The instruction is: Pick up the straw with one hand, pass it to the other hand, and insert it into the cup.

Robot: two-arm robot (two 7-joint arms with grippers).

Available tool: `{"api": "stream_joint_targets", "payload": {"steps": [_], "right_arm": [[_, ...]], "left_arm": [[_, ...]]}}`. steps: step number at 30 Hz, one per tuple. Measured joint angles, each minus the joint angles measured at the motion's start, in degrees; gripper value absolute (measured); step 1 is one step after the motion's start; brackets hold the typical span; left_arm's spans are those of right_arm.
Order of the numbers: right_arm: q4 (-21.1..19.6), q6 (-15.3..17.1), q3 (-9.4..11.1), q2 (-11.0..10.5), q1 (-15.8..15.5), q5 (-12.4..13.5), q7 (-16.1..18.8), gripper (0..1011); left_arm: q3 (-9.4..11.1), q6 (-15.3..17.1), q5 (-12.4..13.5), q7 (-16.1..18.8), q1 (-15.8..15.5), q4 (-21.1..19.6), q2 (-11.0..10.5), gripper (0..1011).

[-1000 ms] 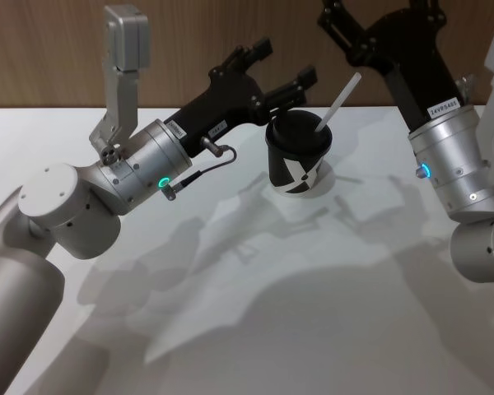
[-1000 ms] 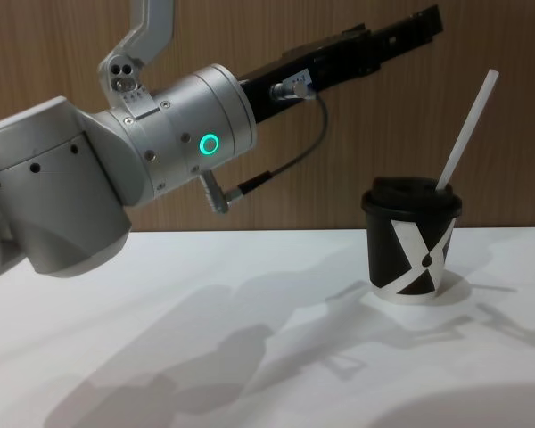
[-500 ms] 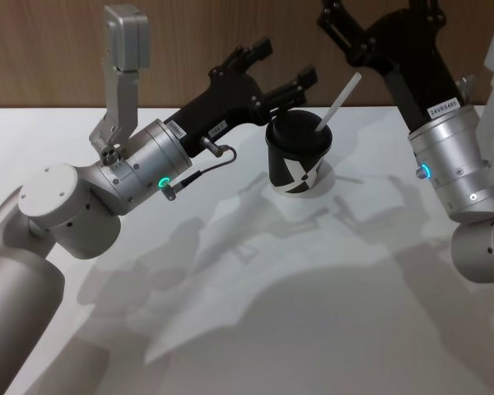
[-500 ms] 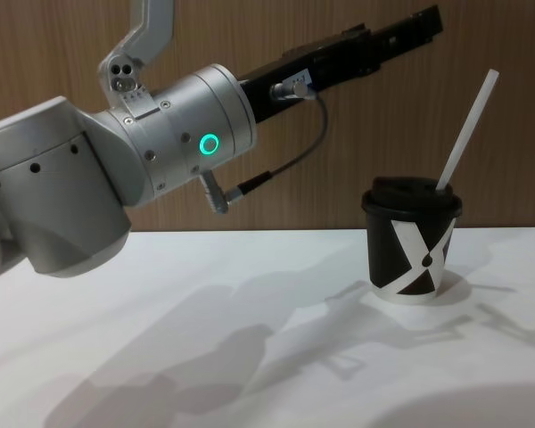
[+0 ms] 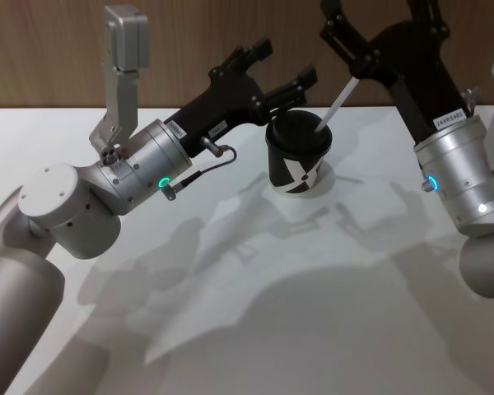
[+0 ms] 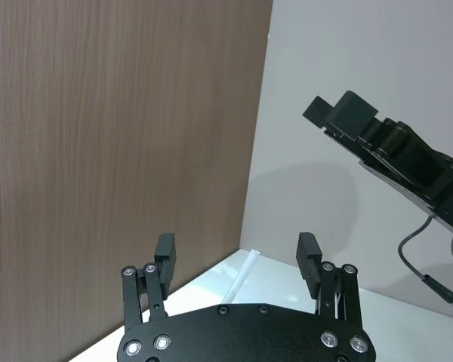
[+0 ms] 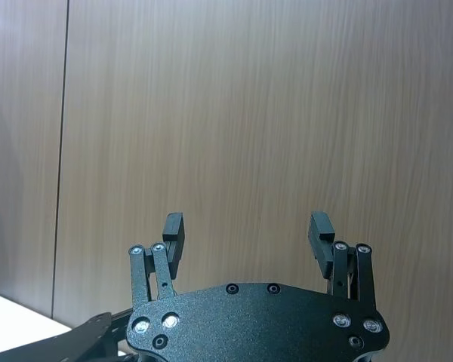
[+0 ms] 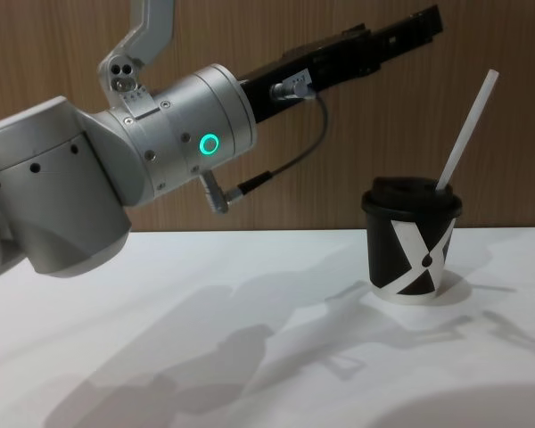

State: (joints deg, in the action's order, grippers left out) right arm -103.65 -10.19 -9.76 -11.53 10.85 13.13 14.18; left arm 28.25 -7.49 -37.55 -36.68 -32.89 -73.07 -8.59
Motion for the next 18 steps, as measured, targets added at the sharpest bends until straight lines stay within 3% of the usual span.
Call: {"api": "stream_joint_targets", "payload": {"steps": [18], "right_arm": [[-3.8, 3.2, -0.36, -1.41, -3.76, 1.2, -0.33, 1001]], "left_arm": [[0.0, 0.0, 0.0, 0.0, 0.0, 0.0, 0.0, 1003]]}}
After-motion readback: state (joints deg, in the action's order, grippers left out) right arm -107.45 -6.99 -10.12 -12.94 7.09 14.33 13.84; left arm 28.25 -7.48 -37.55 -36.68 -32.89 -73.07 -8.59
